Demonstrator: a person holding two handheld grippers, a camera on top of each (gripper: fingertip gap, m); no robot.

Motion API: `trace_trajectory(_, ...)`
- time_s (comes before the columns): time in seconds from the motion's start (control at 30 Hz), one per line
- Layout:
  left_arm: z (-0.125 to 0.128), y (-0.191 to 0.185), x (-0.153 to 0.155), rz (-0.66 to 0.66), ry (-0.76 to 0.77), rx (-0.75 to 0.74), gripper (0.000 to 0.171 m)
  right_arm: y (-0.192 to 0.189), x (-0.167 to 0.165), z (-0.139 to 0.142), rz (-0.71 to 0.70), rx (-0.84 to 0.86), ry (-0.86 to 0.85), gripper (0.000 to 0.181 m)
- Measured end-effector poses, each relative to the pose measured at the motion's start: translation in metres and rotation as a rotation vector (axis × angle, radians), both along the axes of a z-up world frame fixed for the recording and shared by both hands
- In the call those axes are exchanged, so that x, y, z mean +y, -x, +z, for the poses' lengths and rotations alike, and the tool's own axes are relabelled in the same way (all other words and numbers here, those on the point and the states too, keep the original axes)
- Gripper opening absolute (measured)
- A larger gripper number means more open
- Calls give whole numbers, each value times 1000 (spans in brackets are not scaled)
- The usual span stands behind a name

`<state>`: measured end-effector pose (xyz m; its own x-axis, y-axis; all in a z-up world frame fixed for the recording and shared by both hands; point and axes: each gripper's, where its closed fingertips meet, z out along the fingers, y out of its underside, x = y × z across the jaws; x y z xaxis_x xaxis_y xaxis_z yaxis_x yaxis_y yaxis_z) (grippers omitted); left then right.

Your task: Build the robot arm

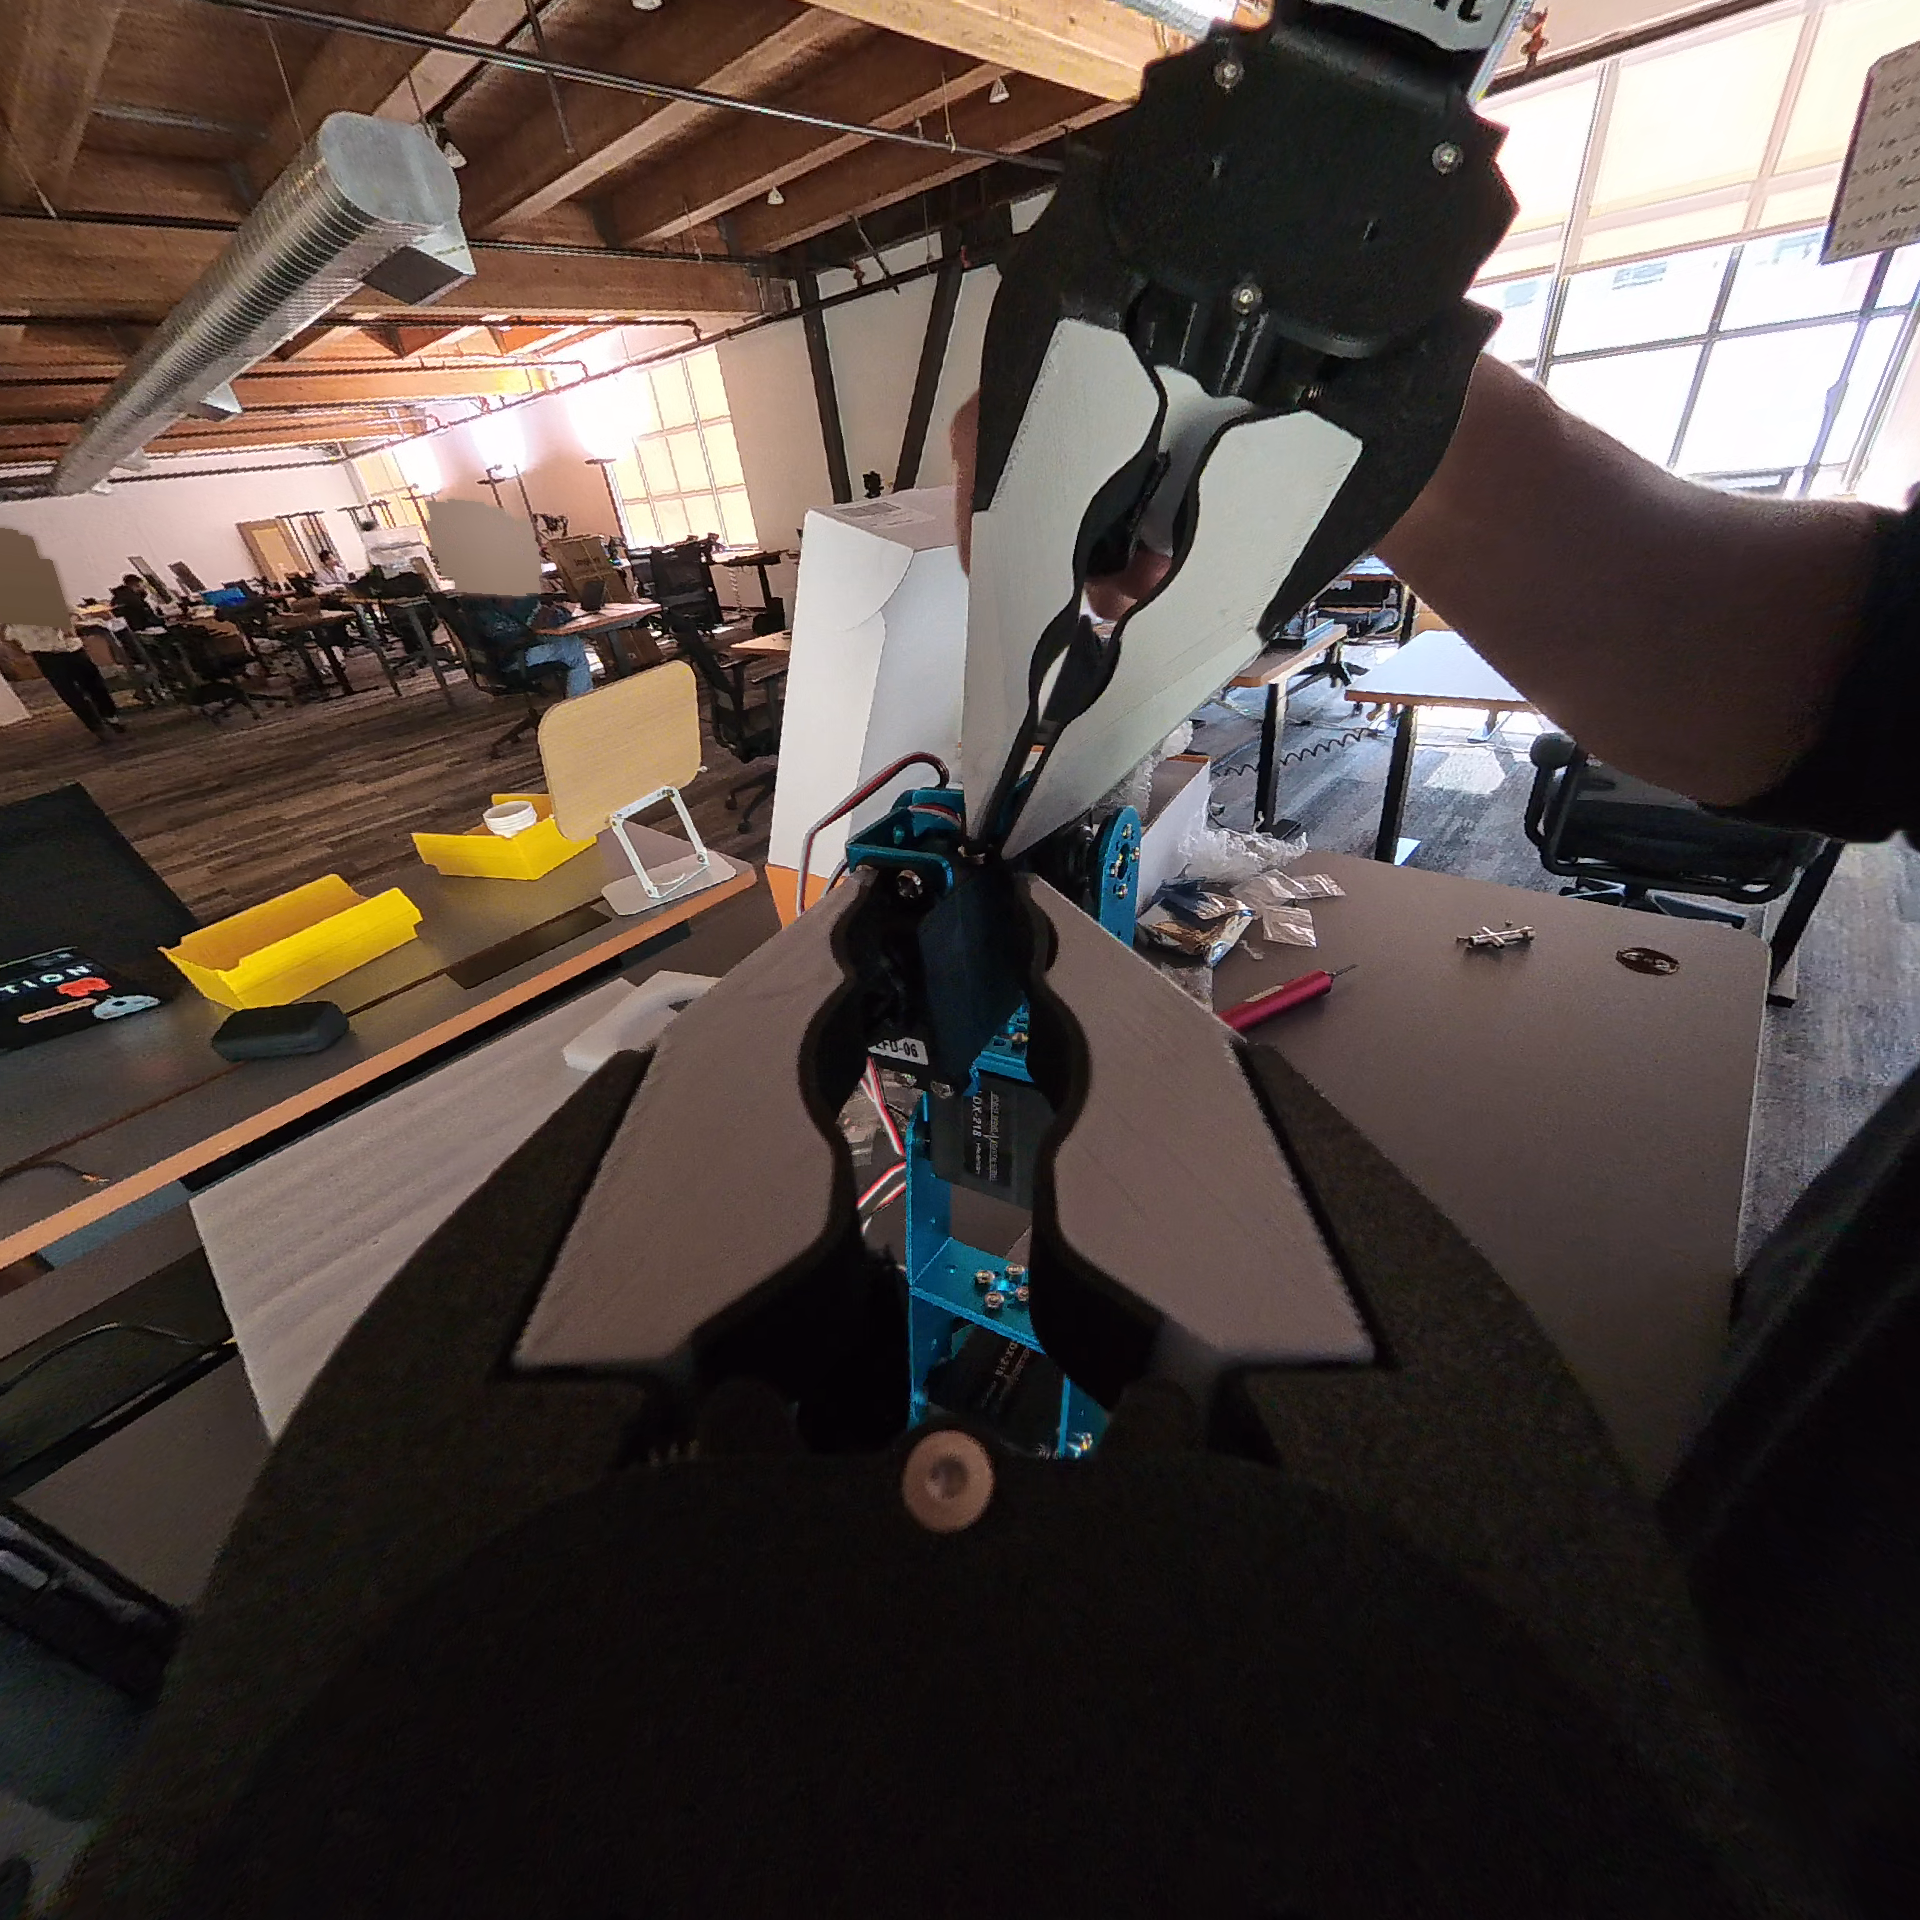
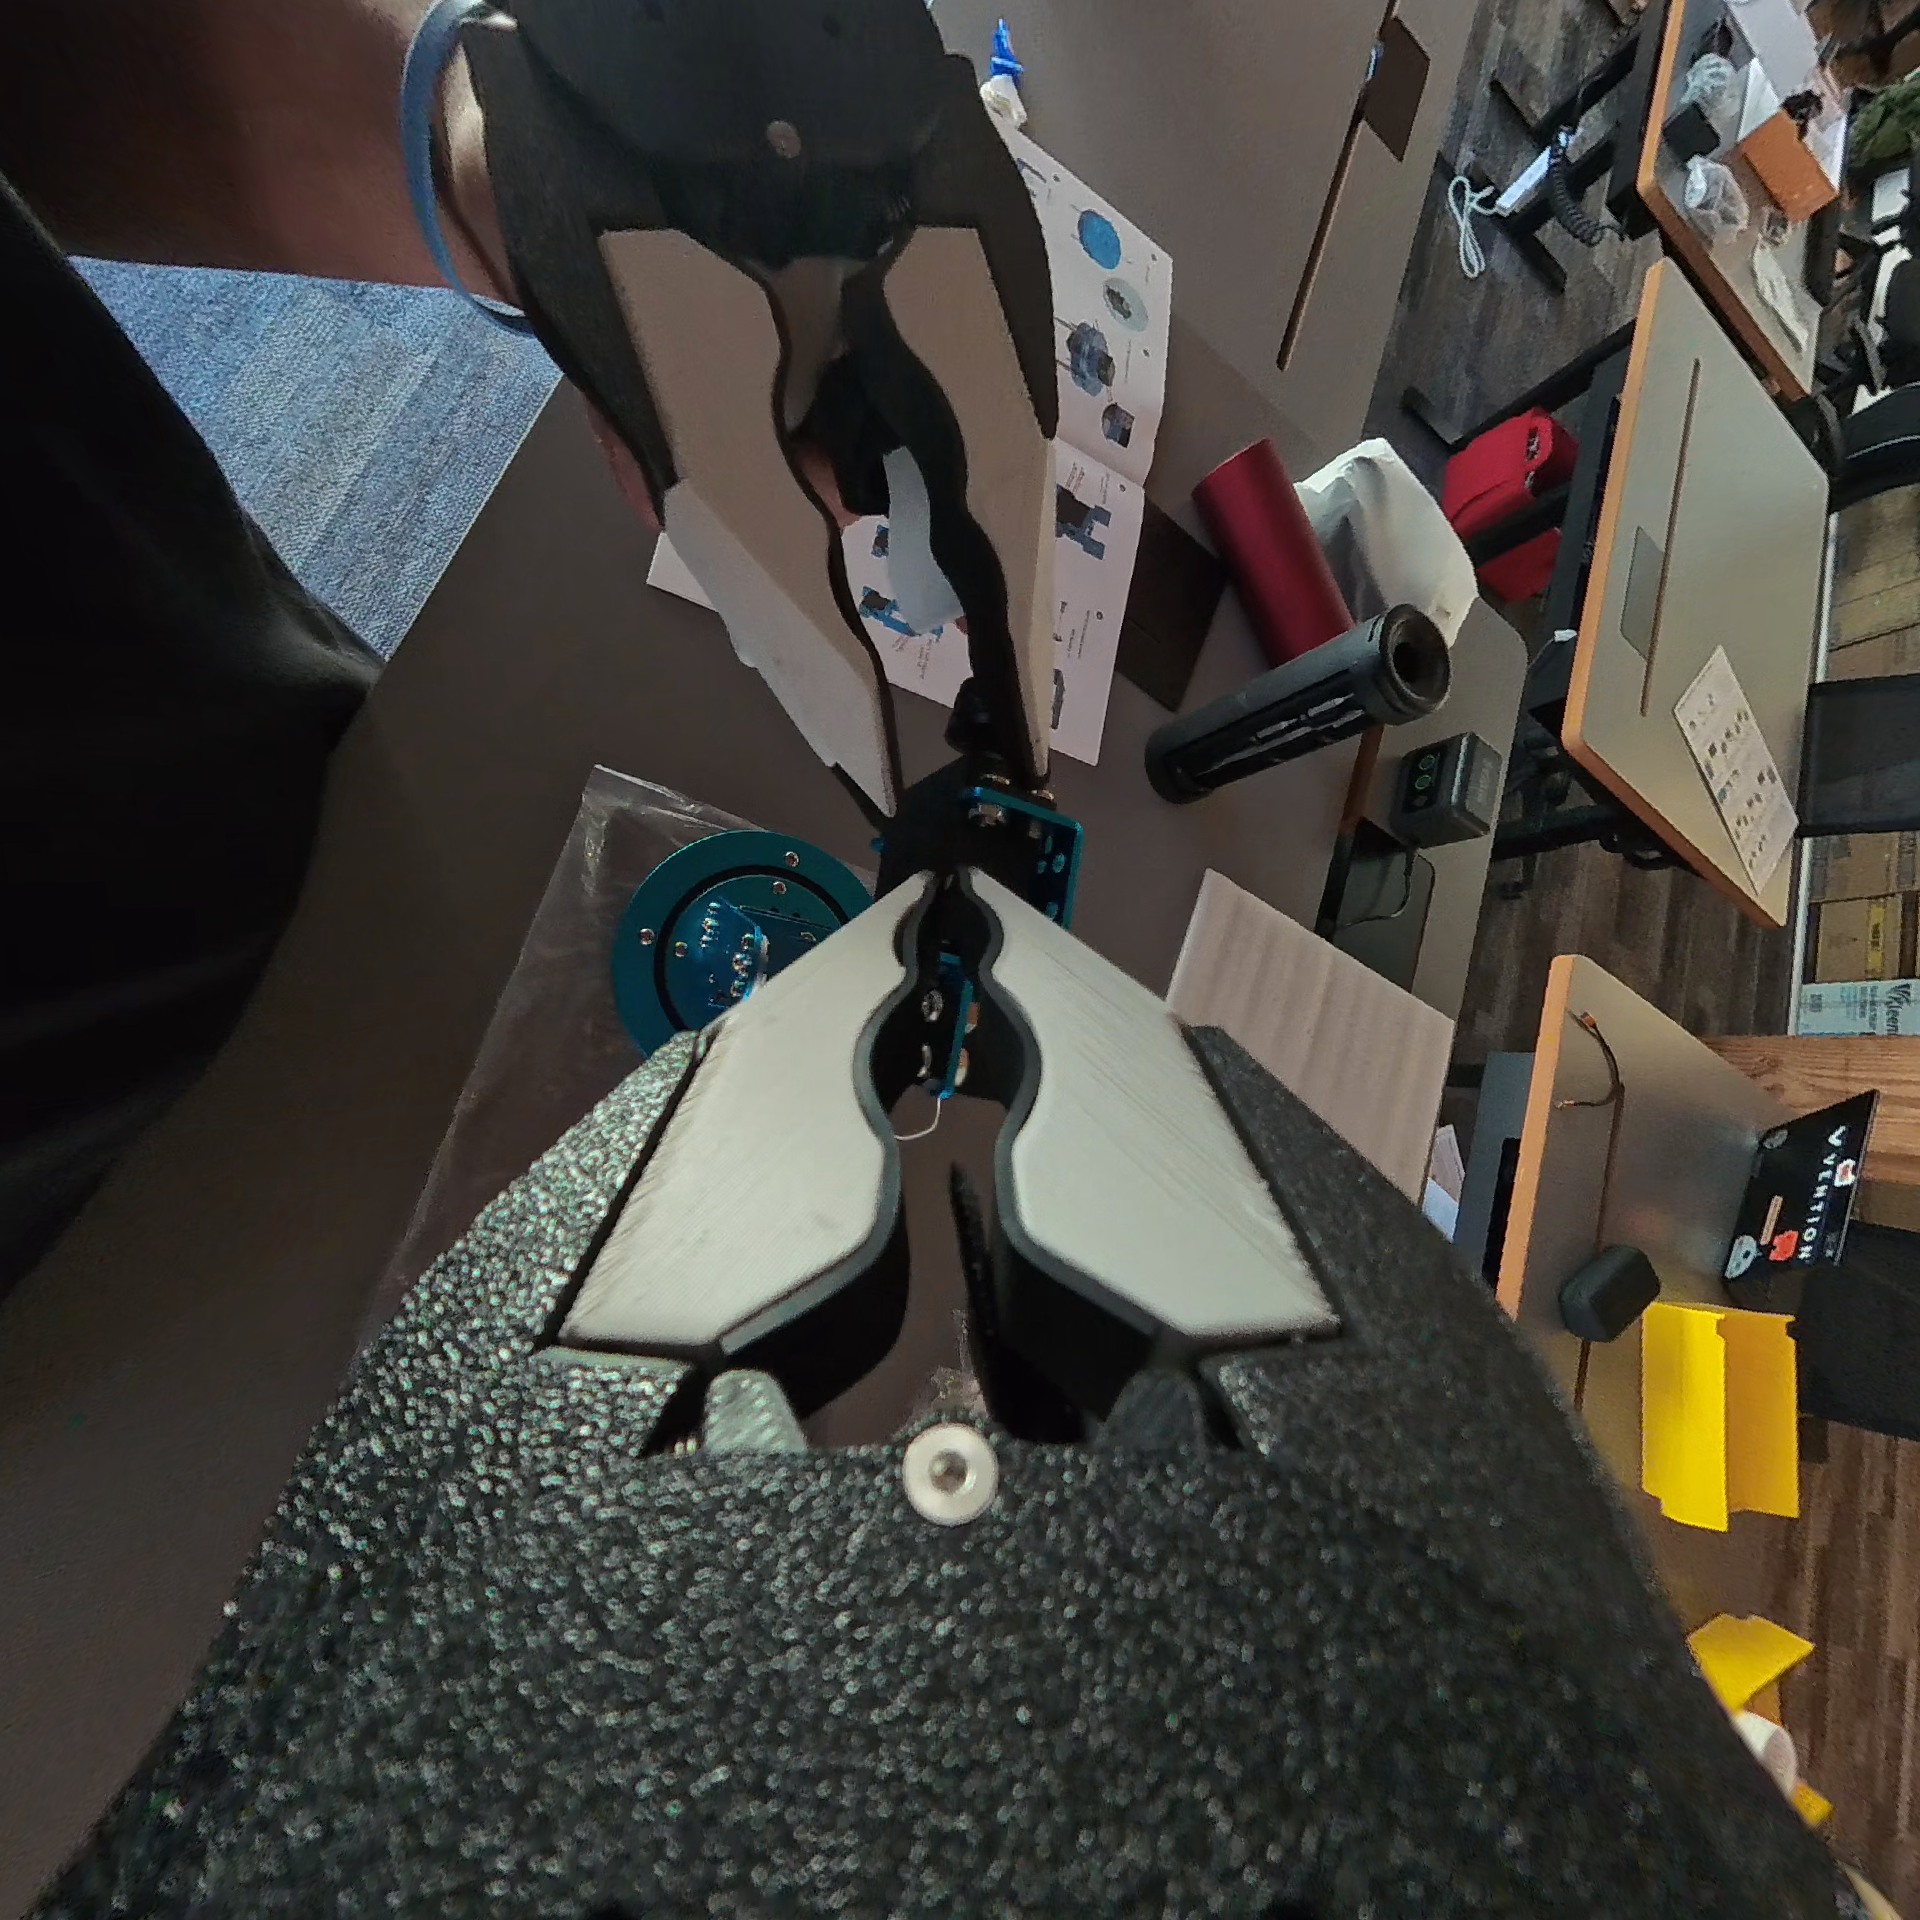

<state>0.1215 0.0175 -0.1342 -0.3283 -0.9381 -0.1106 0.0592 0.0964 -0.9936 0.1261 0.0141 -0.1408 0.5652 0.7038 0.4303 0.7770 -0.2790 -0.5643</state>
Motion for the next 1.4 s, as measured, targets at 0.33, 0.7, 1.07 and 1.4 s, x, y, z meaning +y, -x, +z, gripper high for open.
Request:
trace_trajectory(0.33, -2, 0, -1, 12, -69, -3, 24, -2, 8, 7, -185, 304, -15, 0)
trace_trajectory(0.7, -1, -2, -1, -2, -85, -17, 22, -3, 14, 6, -363, 637, -53, 0)
trace_trajectory(1.07, -1, -2, 0, -8, -78, -15, 23, -2, 18, 10, -345, 666, -40, 0)
trace_trajectory(1.4, -1, -3, 0, -4, -75, -14, 23, -4, 17, 5, -388, 690, 40, 1)
